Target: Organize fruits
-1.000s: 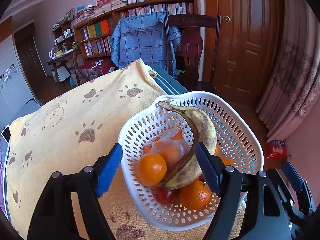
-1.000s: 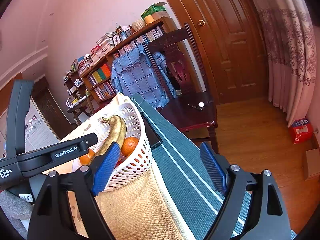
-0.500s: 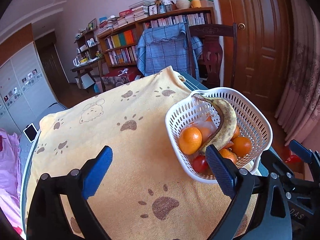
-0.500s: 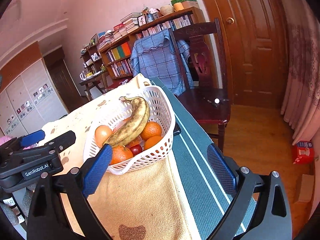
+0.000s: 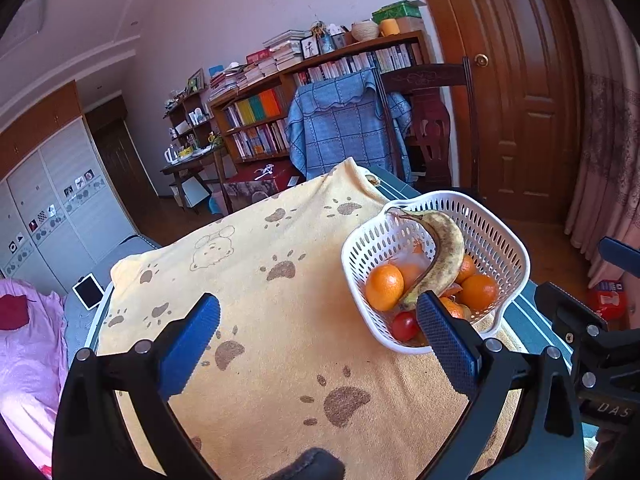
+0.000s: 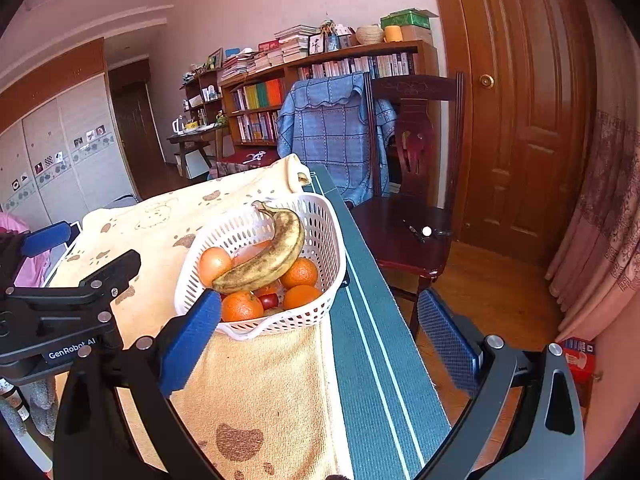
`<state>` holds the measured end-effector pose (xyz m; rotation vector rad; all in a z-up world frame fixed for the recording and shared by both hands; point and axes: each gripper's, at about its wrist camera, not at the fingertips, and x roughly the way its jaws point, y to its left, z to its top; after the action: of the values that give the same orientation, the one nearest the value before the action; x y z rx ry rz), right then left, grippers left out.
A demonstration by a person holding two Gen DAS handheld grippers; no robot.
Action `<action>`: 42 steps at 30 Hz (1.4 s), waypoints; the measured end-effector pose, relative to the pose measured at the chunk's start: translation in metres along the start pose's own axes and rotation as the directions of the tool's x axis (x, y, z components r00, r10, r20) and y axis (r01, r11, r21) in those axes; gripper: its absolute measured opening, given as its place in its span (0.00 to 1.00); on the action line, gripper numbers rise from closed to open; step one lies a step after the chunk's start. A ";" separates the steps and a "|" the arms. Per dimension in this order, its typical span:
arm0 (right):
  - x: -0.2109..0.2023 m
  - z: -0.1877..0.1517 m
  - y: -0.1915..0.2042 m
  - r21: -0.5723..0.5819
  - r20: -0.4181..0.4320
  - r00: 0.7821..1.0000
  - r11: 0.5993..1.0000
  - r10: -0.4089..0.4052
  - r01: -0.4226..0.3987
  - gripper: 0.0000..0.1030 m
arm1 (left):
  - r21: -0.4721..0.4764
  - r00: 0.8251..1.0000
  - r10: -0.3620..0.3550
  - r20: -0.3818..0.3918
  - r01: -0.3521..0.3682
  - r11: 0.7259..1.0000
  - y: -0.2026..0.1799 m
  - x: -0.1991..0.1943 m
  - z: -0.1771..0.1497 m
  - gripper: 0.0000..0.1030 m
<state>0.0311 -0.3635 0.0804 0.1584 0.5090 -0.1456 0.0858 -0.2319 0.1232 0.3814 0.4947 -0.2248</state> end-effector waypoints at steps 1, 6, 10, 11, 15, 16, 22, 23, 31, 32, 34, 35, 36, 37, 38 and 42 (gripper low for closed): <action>-0.001 0.000 0.003 -0.020 0.002 1.000 1.000 -0.007 0.007 0.97 | 0.001 1.000 0.006 0.002 -0.006 1.000 0.000 -0.002 0.000 0.95; -0.010 0.002 0.015 -0.108 0.020 1.000 0.994 -0.021 0.023 0.97 | -0.005 0.999 0.049 0.020 -0.049 0.999 0.003 -0.012 -0.001 0.95; -0.015 0.003 0.019 -0.137 0.024 0.999 0.990 -0.021 0.024 0.97 | -0.012 0.995 0.090 0.033 -0.090 0.996 0.005 -0.020 -0.001 0.95; -0.016 0.003 0.020 -0.143 0.025 0.999 0.989 -0.022 0.025 0.97 | -0.014 0.995 0.095 0.037 -0.095 0.995 0.006 -0.021 -0.001 0.95; -0.019 0.004 0.023 -0.158 0.032 0.999 0.987 -0.021 0.026 0.97 | -0.004 0.994 0.101 0.052 -0.101 0.995 0.005 -0.028 -0.001 0.95; -0.019 0.004 0.023 -0.161 0.035 0.999 0.986 -0.026 0.031 0.97 | 0.002 0.993 0.104 0.057 -0.104 0.995 0.004 -0.029 0.000 0.95; -0.021 0.003 0.025 -0.174 0.041 0.998 0.984 -0.042 0.049 0.97 | 0.024 0.991 0.112 0.077 -0.114 0.993 -0.002 -0.035 0.001 0.95; -0.021 0.003 0.025 -0.175 0.042 0.998 0.983 -0.042 0.049 0.97 | 0.026 0.990 0.115 0.078 -0.117 0.993 -0.002 -0.036 0.000 0.95; -0.020 0.003 0.025 -0.187 0.040 0.998 0.980 -0.056 0.063 0.97 | 0.040 0.988 0.127 0.086 -0.130 0.991 -0.005 -0.037 0.000 0.95; -0.019 0.003 0.025 -0.185 0.039 0.997 0.981 -0.059 0.066 0.97 | 0.043 0.988 0.127 0.086 -0.131 0.990 -0.007 -0.038 0.000 0.95; -0.018 0.002 0.023 -0.177 0.035 0.997 0.982 -0.066 0.071 0.97 | 0.049 0.988 0.128 0.087 -0.132 0.990 -0.008 -0.037 -0.001 0.95; -0.017 0.002 0.022 -0.175 0.033 0.997 0.982 -0.069 0.074 0.97 | 0.051 0.988 0.129 0.087 -0.134 0.990 -0.008 -0.037 -0.001 0.95; -0.016 0.002 0.021 -0.172 0.031 0.997 0.982 -0.071 0.075 0.97 | 0.050 0.988 0.128 0.086 -0.132 0.990 -0.008 -0.037 -0.001 0.95; -0.015 0.001 0.020 -0.172 0.029 0.997 0.982 -0.072 0.076 0.97 | 0.051 0.988 0.127 0.086 -0.132 0.990 -0.009 -0.036 -0.001 0.95; -0.015 0.001 0.020 -0.173 0.029 0.997 0.982 -0.073 0.077 0.97 | 0.051 0.988 0.127 0.085 -0.132 0.990 -0.009 -0.036 -0.001 0.95; -0.015 0.000 0.020 -0.177 0.028 0.997 0.981 -0.076 0.079 0.97 | 0.051 0.988 0.128 0.084 -0.132 0.990 -0.009 -0.035 -0.002 0.95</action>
<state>0.0223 -0.3424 0.0902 -0.0374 0.5051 -0.1768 0.0519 -0.2353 0.1360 0.4564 0.3834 -0.1271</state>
